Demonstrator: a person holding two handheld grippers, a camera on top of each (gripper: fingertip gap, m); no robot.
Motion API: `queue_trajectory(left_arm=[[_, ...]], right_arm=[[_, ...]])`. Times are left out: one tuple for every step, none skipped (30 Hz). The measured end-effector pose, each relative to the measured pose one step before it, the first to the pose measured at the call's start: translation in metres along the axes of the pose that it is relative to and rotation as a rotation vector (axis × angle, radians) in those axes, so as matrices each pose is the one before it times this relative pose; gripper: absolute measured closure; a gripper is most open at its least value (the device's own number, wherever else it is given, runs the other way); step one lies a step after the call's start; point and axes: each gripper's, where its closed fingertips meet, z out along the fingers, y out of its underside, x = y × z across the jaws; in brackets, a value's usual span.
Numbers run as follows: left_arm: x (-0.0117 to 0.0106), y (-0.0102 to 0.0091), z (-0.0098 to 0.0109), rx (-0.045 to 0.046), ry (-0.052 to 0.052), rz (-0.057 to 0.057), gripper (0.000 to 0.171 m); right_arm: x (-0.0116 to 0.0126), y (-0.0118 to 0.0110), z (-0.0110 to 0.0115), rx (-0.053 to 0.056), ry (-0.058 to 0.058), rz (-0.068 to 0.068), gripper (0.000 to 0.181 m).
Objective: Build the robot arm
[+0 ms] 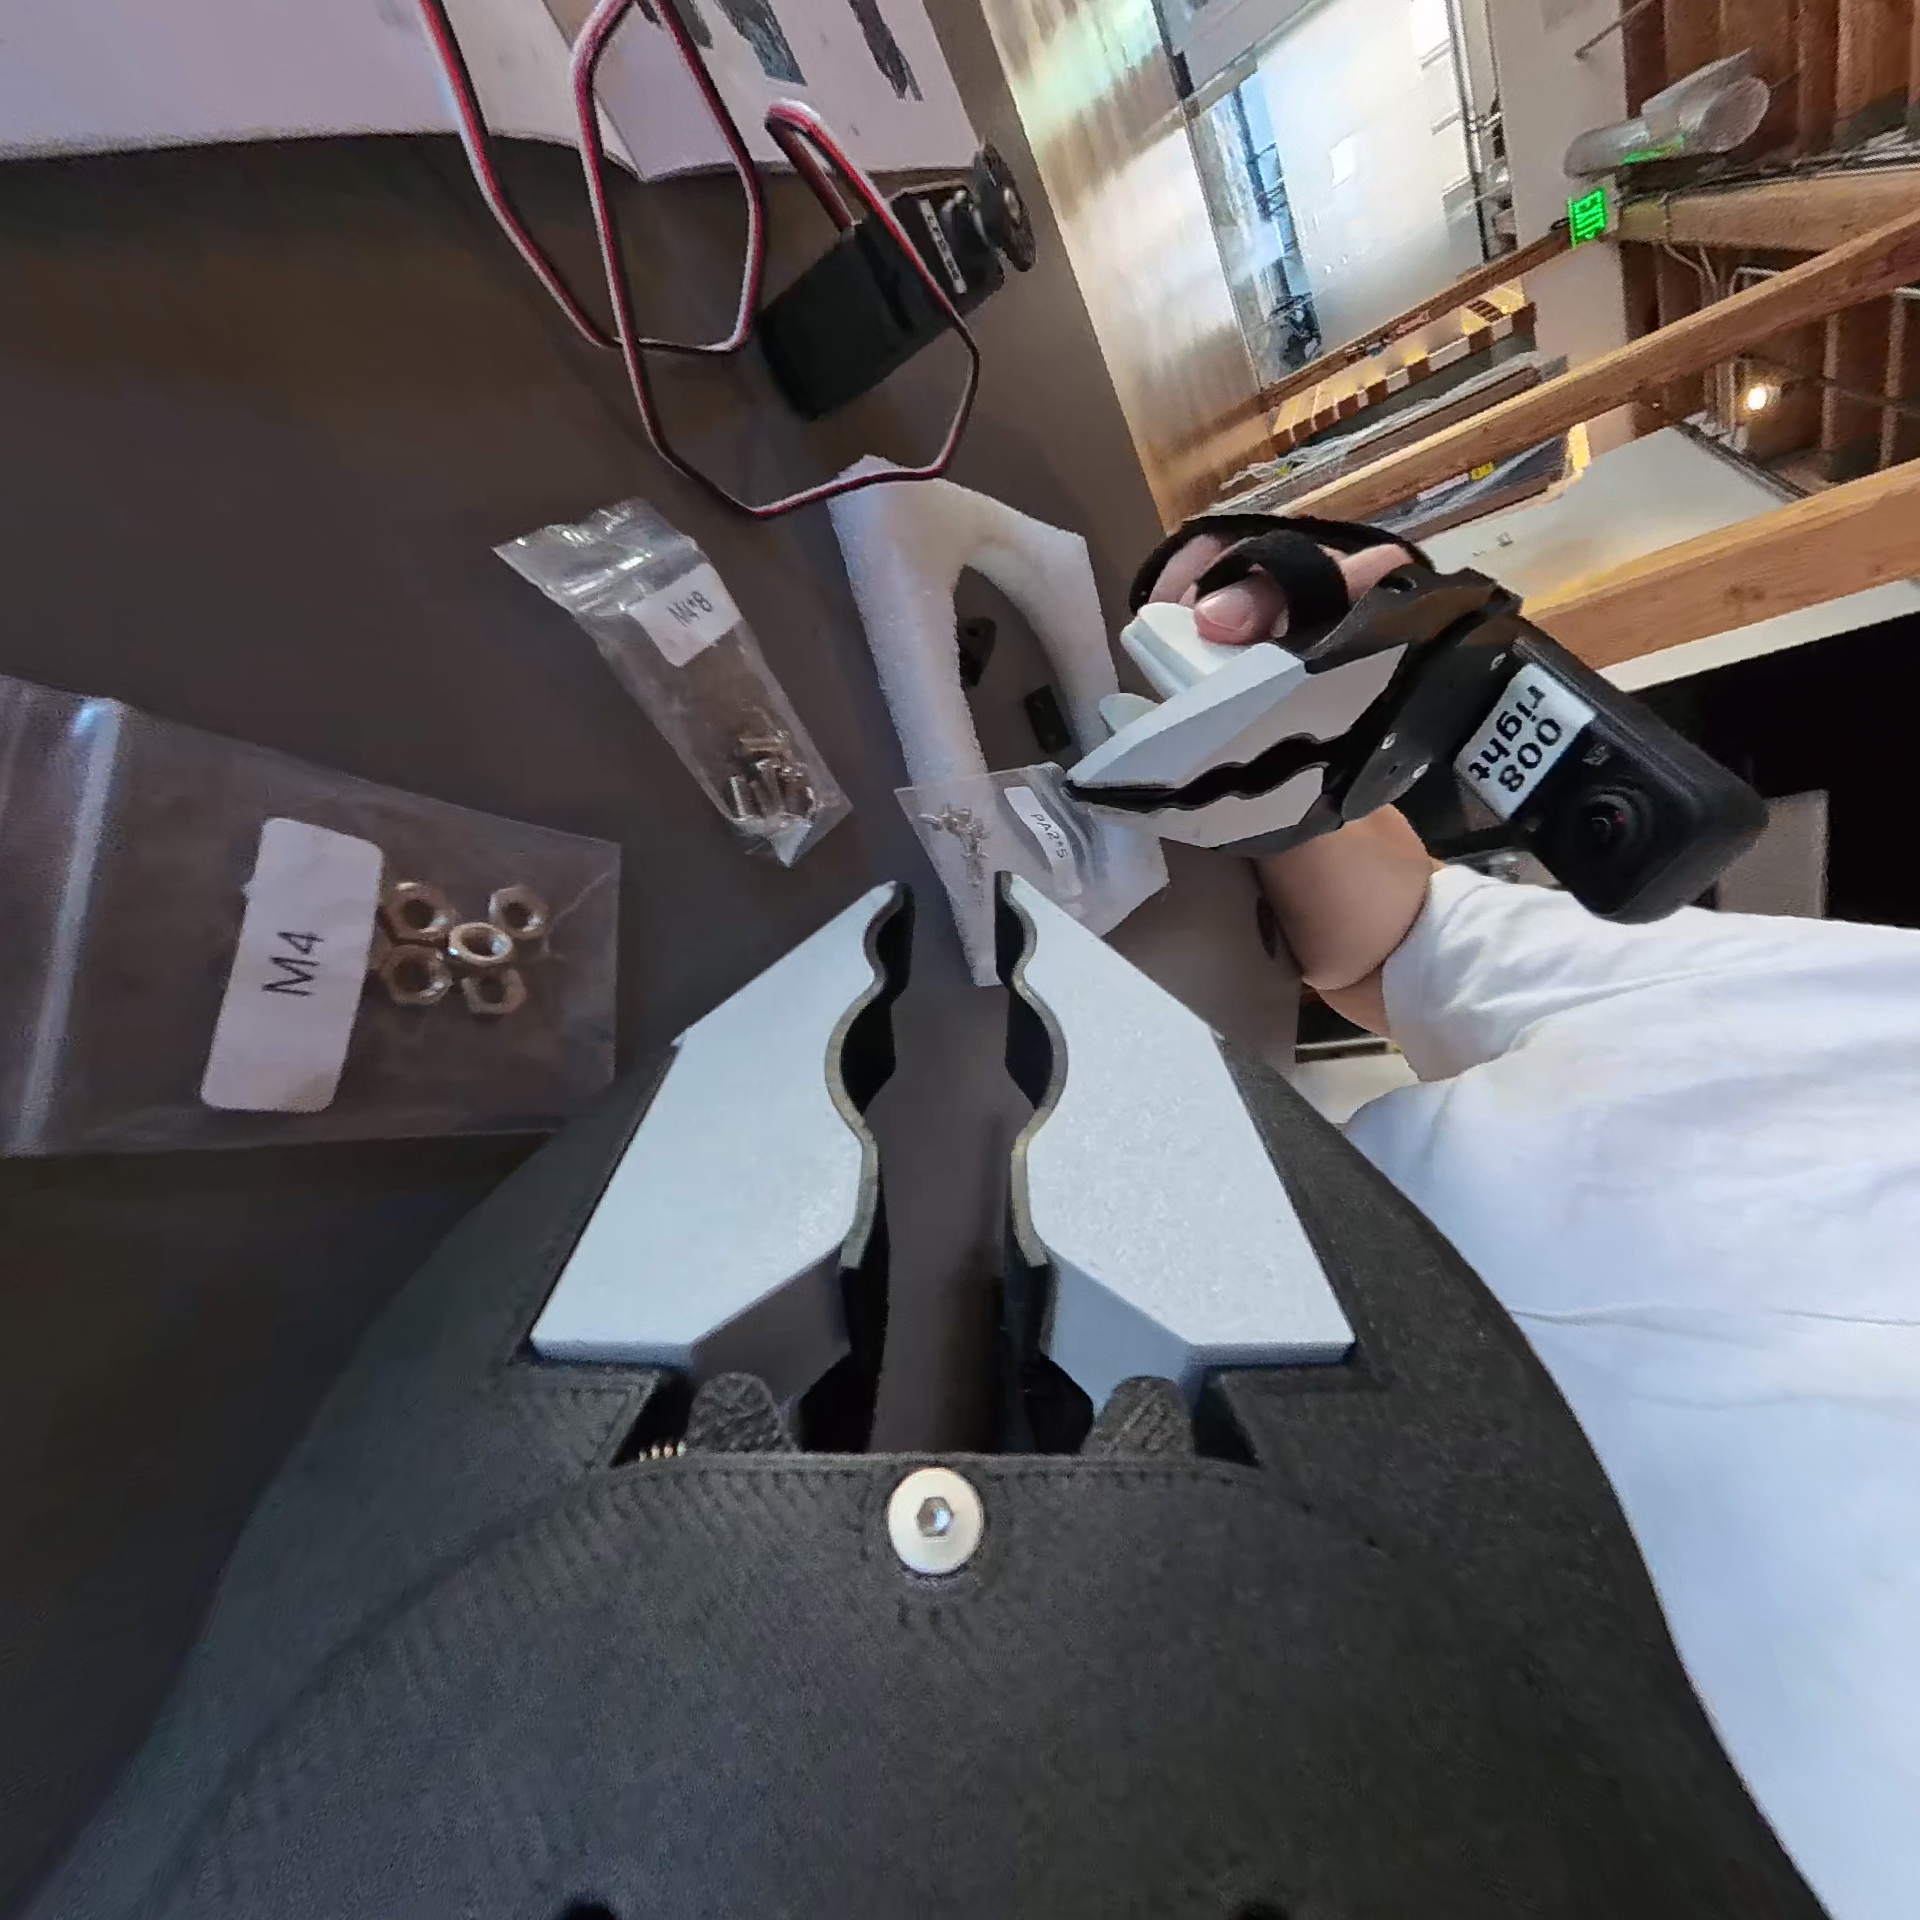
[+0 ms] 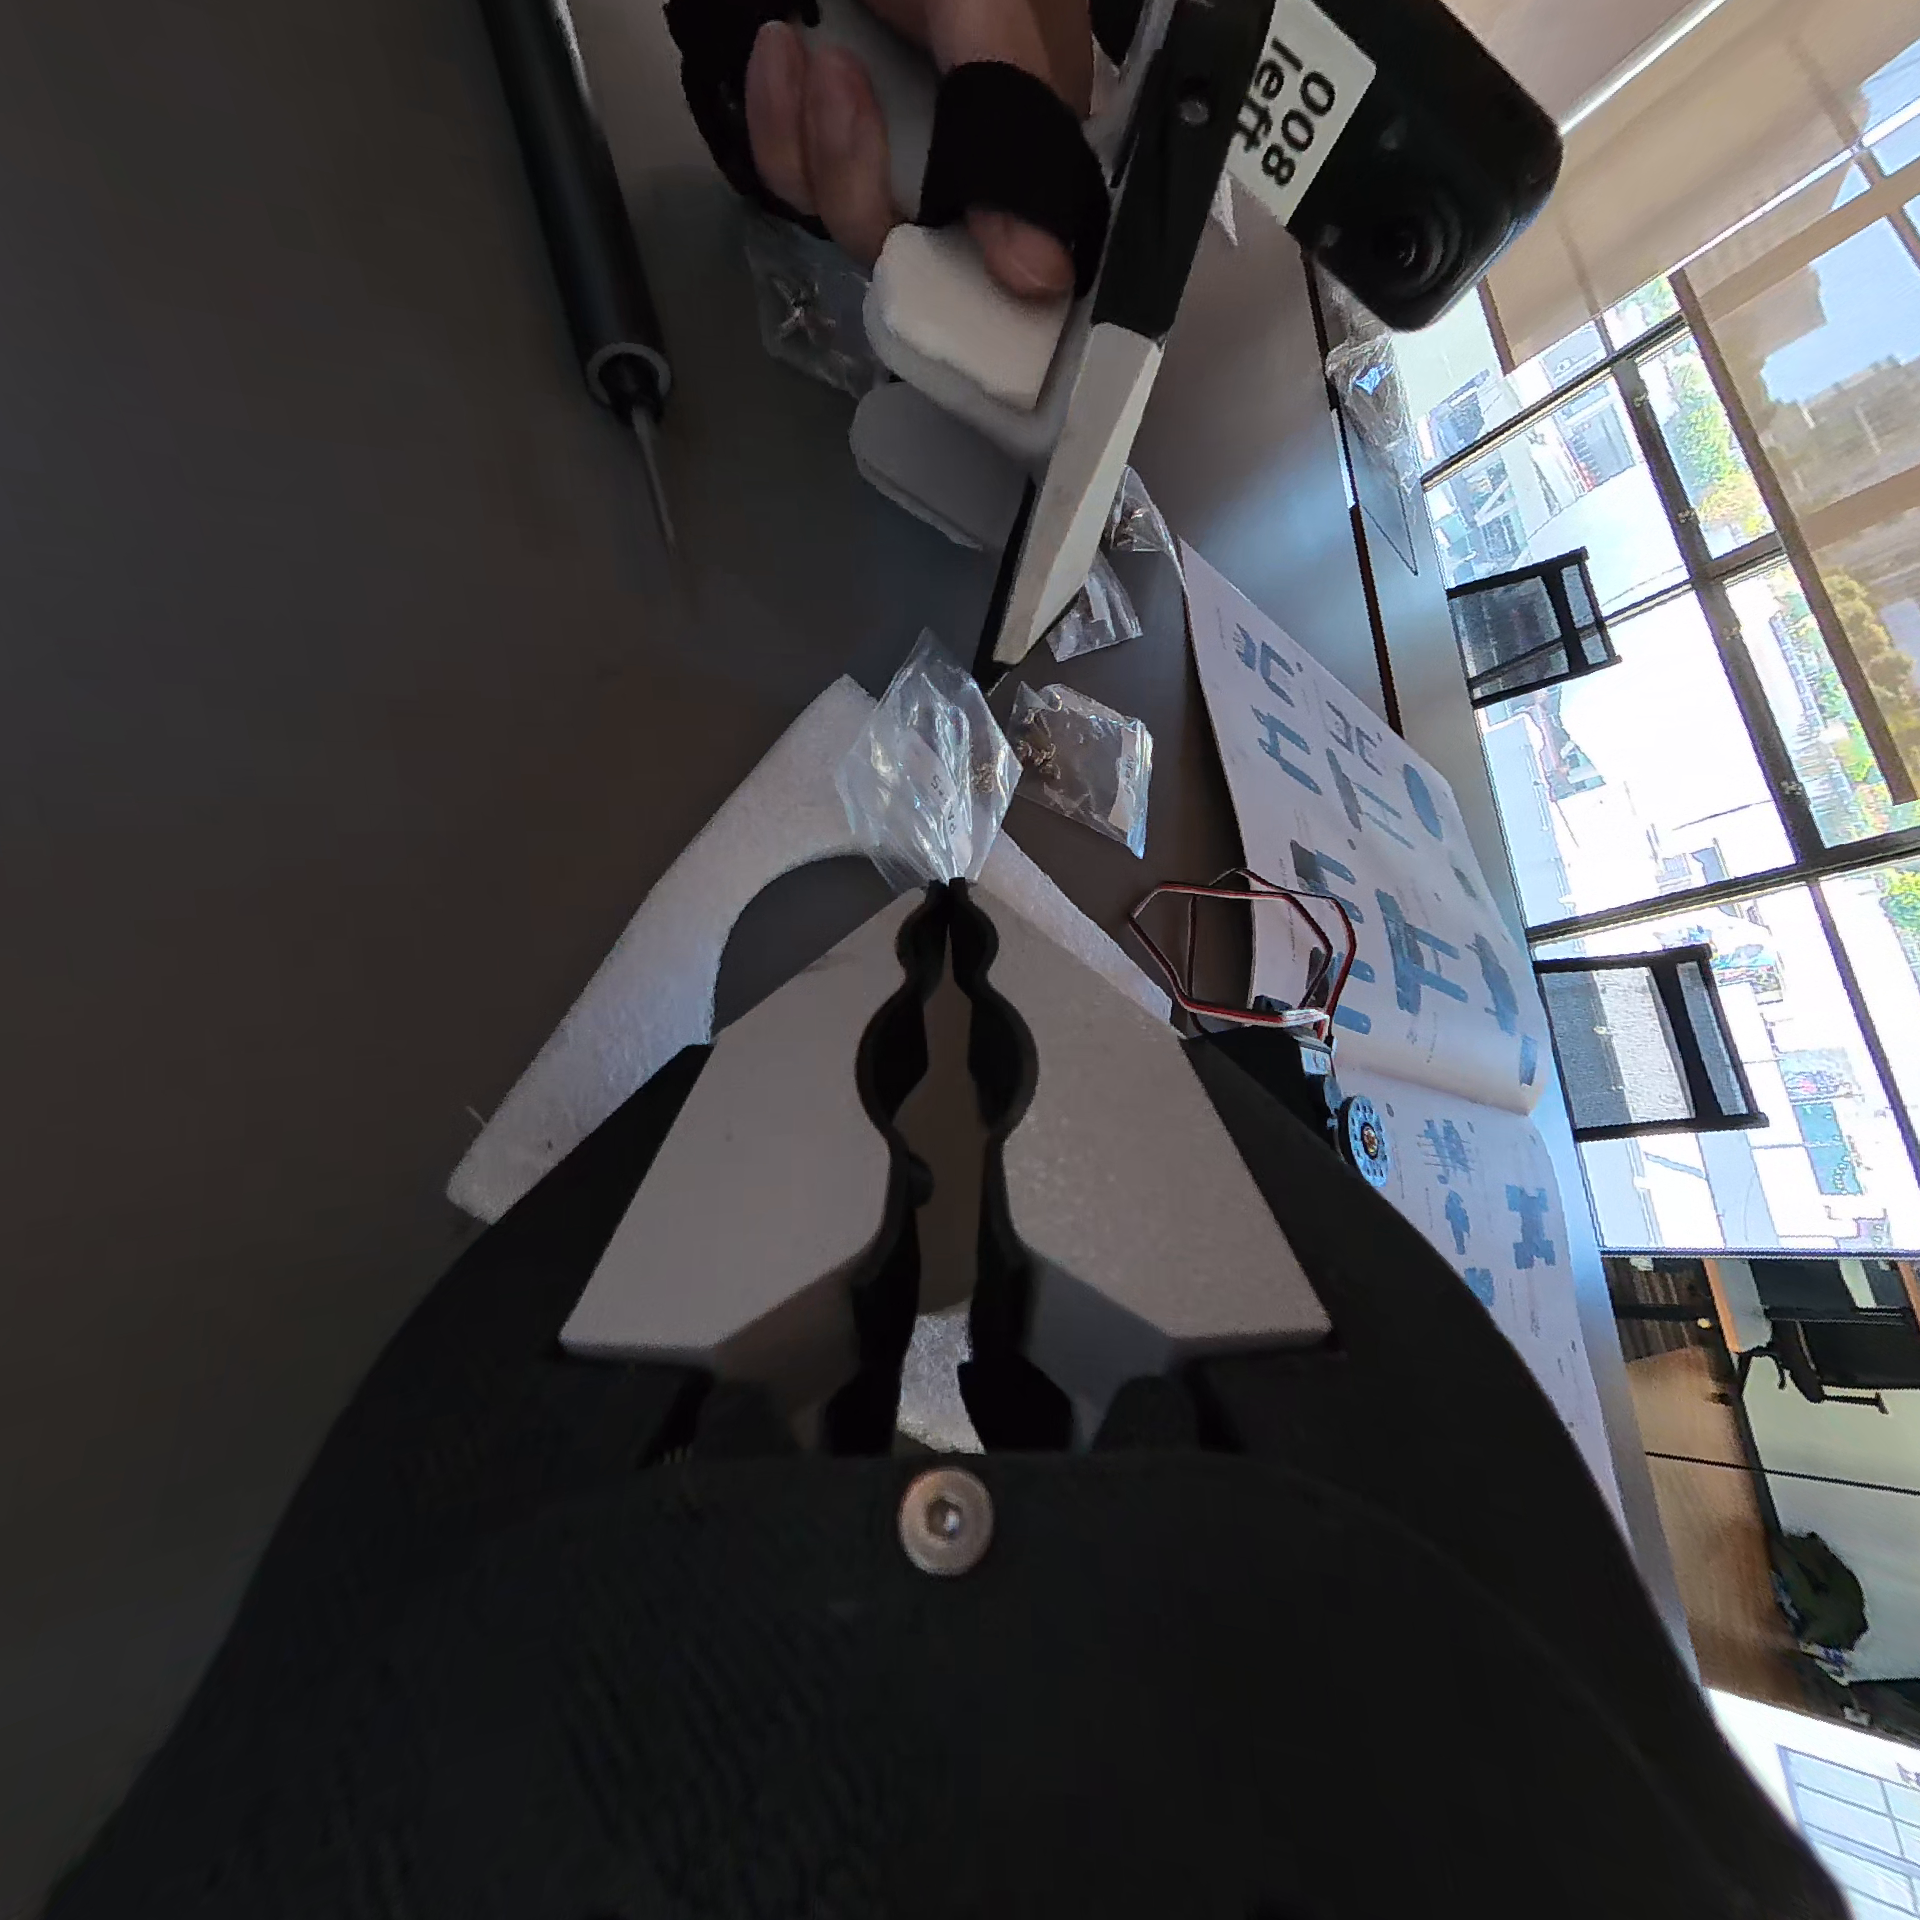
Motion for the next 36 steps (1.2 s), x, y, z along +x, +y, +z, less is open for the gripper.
queue_trajectory(left_arm=[[0.00265, 0.0009, 0.00189, -0.00316, 0.0207, -0.0106, 0.158], [0.00234, 0.00128, 0.00205, -0.00665, 0.0148, -0.0066, 0.158], [0.00074, 0.00145, 0.00202, -0.00976, 0.0006, 0.0, 0.159], [-0.00021, 0.00066, 0.00171, -0.006, -0.0081, 0.008, 0.16], [0.00015, 0.00106, 0.00164, -0.00812, -0.0091, 0.013, 0.166], [0.00091, 0.00077, 0.00178, -0.00622, -0.0078, 0.0192, 0.171], [0.00069, -0.00082, 0.00146, 0.00595, -0.0144, 0.0231, 0.171], [0.00047, -0.00107, 0.00054, 0.00624, -0.0168, 0.0221, 0.171], [0.00063, -0.00035, 0.00023, -0.00011, -0.0114, 0.0181, 0.171], [0.00163, -0.0007, -0.00005, 0.00266, -0.0019, 0.011, 0.171], [0.00172, -0.00151, -0.00033, 0.00893, 0.0033, 0.0042, 0.171], [0.00152, -0.00166, -0.00056, 0.00969, 0.005, 0.0007, 0.171], [0.00129, -0.0015, -0.00053, 0.00913, 0.0055, -0.0011, 0.171], [0.00129, -0.00146, -0.00043, 0.0095, 0.0063, -0.0015, 0.171], [0.00126, -0.00092, -0.00043, 0.00641, 0.0056, -0.0016, 0.171], [0.00034, -0.00049, -0.00017, 0.00316, 0.0017, 0.0012, 0.171], [-0.00117, -0.00021, -0.00007, 0.00269, -0.0054, 0.0041, 0.171], [-0.00053, 0.00022, -0.00014, 0.00121, -0.0014, -0.0004, 0.171], [0.00097, 0.0002, -0.00009, 0.00013, 0.0062, -0.0037, 0.171], [-0.00038, 0.00018, -0.00013, -0.0001, -0.0015, 0.0014, 0.171], [-0.0014, 0.00095, 0.00003, -0.00442, -0.0076, 0.0012, 0.171], [0.00086, 0.00075, 0.00009, -0.00337, 0.0051, -0.0028, 0.171], [0.00199, -0.0009, -0.00039, 0.00582, 0.0103, -0.0028, 0.171], [0.00009, -0.00135, -0.00079, 0.00744, -0.0011, 0.0035, 0.171], [-0.00195, -0.00061, -0.0005, 0.00184, -0.0098, 0.0082, 0.171], [0.00115, -0.00047, -0.00015, 0.00345, 0.0095, -0.0072, 0.171], [0.00584, -0.00185, -0.00015, 0.01354, 0.03, -0.0143, 0.171], [0.00317, -0.00161, -0.00016, 0.00996, 0.0099, 0.0057, 0.171], [-0.00425, 0.00115, -0.0002, -0.01069, -0.0314, 0.0184, 0.171], [-0.00558, 0.00192, -0.00002, -0.01322, -0.029, 0.0103, 0.171], [-0.00076, 0.00088, 0.00071, -0.00095, 0.0083, -0.0141, 0.171], [0.0006, 0.00061, 0.00078, 0.00229, 0.0197, -0.0296, 0.171], [-0.00066, 0.0005, 0.00035, 0.00282, 0.0084, -0.0169, 0.171], [-0.00174, 0.00034, -0.00013, -0.00057, -0.0069, -0.0013, 0.171], [-0.00025, -0.0002, -0.00035, -0.00067, -0.0061, 0.0084, 0.171], [0.00193, -0.00082, -0.00011, 0.00241, 0.0016, 0.0093, 0.171]], right_arm=[[-0.00053, 0.00016, 0.00037, -0.0034, 0.0, -0.0058, 0.181], [0.00001, 0.0002, 0.00034, -0.0033, 0.0017, -0.0052, 0.181], [0.00028, 0.00015, 0.00019, -0.0027, 0.0026, -0.0044, 0.181], [0.00021, -0.00015, -0.00006, -0.0014, 0.0017, -0.0036, 0.181], [0.00008, -0.00002, -0.00005, -0.0019, 0.0018, -0.0026, 0.181], [0.00032, 0.00028, -0.00013, -0.0034, 0.0023, -0.0034, 0.181], [0.00059, 0.00064, -0.00041, -0.0058, 0.004, -0.0066, 0.181], [0.00129, 0.00048, -0.00065, -0.004, 0.0064, -0.0058, 0.181], [0.00144, 0.00017, -0.00064, -0.0009, 0.0063, -0.0005, 0.181], [0.00117, -0.00006, -0.00069, 0.002, 0.0049, 0.0023, 0.181], [0.00065, 0.00042, -0.00038, -0.0009, 0.0027, 0.0007, 0.181], [0.00028, 0.00151, -0.00033, -0.0066, 0.002, -0.0044, 0.181], [0.00045, 0.00166, -0.00026, -0.0076, 0.0031, -0.007, 0.181], [0.00017, 0.00078, -0.00026, -0.0027, 0.001, -0.0026, 0.181], [0.00013, 0.00012, 0.00002, 0.0004, 0.0005, 0.001, 0.181], [-0.0002, 0.0005, 0.00046, -0.001, -0.0016, 0.0007, 0.181], [-0.00045, 0.00083, 0.00043, -0.0037, -0.0018, -0.0034, 0.181], [-0.00029, -0.00032, -0.00002, -0.0015, -0.0006, -0.0061, 0.181], [-0.0001, -0.00043, -0.00006, 0.0034, 0.0009, -0.0031, 0.181], [-0.00045, 0.00094, 0.00067, 0.0065, -0.0026, 0.0075, 0.181], [-0.00043, 0.00041, 0.00054, 0.0047, -0.0071, 0.0121, 0.181], [0.0014, -0.00068, -0.00051, -0.0053, 0.004, -0.0007, 0.181], [0.00233, -0.00162, -0.00128, -0.0032, 0.0158, -0.0162, 0.181], [0.00129, -0.00114, -0.00073, 0.0077, 0.0111, -0.0083, 0.181], [-0.00134, 0.00117, 0.00073, 0.0054, -0.0083, 0.0127, 0.181], [-0.00146, 0.00113, 0.00121, 0.0012, -0.011, 0.0157, 0.181], [0.00104, -0.00027, -0.00051, -0.0128, 0.0067, -0.0111, 0.181], [0.00274, -0.00325, -0.00154, 0.0025, 0.0221, -0.0256, 0.181], [0.00146, -0.00152, -0.00045, 0.0147, 0.0137, -0.0041, 0.181], [-0.0024, 0.0038, 0.00163, -0.001, -0.0165, 0.021, 0.181], [-0.00249, 0.00266, 0.00121, -0.0098, -0.0198, 0.0213, 0.181], [0.0014, -0.00199, -0.00069, 0.0002, 0.0086, -0.0071, 0.181], [0.00174, -0.00315, -0.00103, 0.0098, 0.0127, -0.0143, 0.181], [0.00071, 0.00004, -0.00036, -0.0008, 0.002, 0.0024, 0.181], [-0.00006, 0.00215, 0.00009, -0.0083, -0.0034, 0.0089, 0.181], [-0.00032, 0.00104, -0.00009, -0.0012, -0.0011, 0.0018, 0.181]])
